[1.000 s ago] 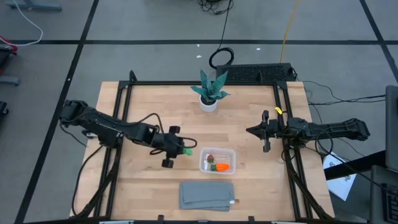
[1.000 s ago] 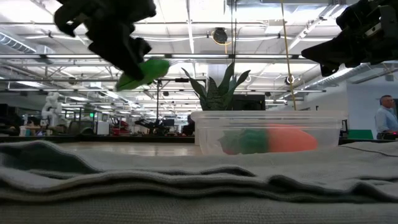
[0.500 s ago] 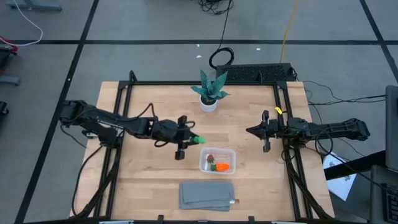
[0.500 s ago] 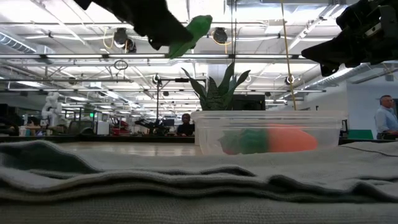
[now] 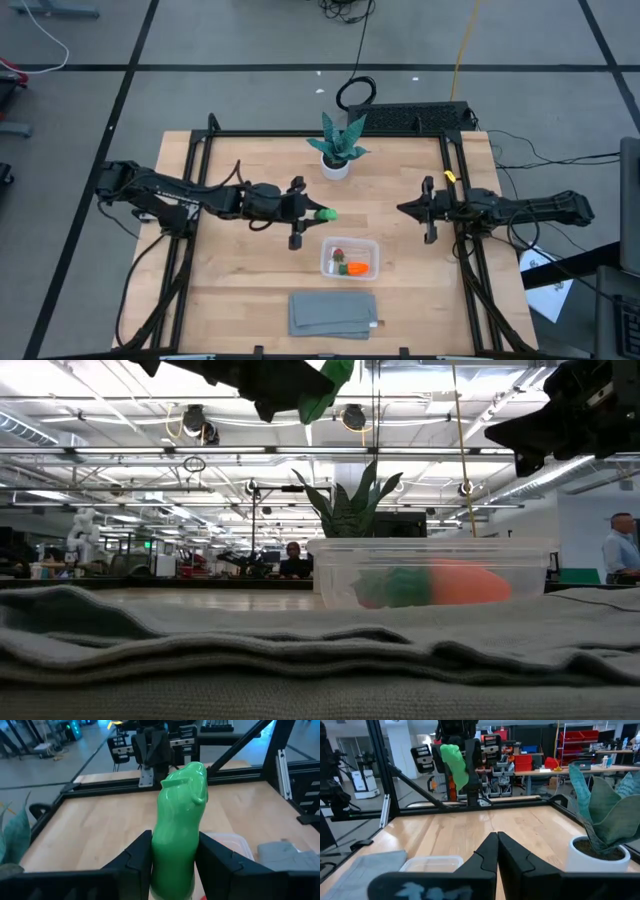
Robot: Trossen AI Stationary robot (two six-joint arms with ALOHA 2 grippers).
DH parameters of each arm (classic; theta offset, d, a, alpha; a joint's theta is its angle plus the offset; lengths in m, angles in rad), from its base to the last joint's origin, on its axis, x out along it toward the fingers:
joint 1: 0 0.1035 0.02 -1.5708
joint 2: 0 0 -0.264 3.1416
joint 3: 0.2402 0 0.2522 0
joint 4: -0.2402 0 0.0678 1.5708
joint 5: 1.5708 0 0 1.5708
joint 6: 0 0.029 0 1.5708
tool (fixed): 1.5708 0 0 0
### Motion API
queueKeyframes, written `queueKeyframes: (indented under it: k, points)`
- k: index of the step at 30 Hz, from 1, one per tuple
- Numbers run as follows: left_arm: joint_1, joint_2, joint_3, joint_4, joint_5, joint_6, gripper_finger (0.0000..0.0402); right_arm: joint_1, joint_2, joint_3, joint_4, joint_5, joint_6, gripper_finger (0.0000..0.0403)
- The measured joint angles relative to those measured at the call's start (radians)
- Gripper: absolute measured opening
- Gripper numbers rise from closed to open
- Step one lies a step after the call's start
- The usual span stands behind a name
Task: Pick and placing Produce into tupperware
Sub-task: Put the green peas into the container
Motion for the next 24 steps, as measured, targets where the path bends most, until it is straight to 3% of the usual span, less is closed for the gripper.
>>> queueKeyframes:
  k: [15, 24]
  points:
    - [0.0, 0.0, 0.0, 0.01, -0.014, 0.049, 0.0124, 0.0, -0.16, 0.0, -0.065, 0.0, -0.006, 0.0]
    - [0.0, 0.0, 0.0, 0.006, -0.007, 0.006, 0.0124, 0.0, -0.166, 0.0, -0.098, 0.0, -0.006, 0.0]
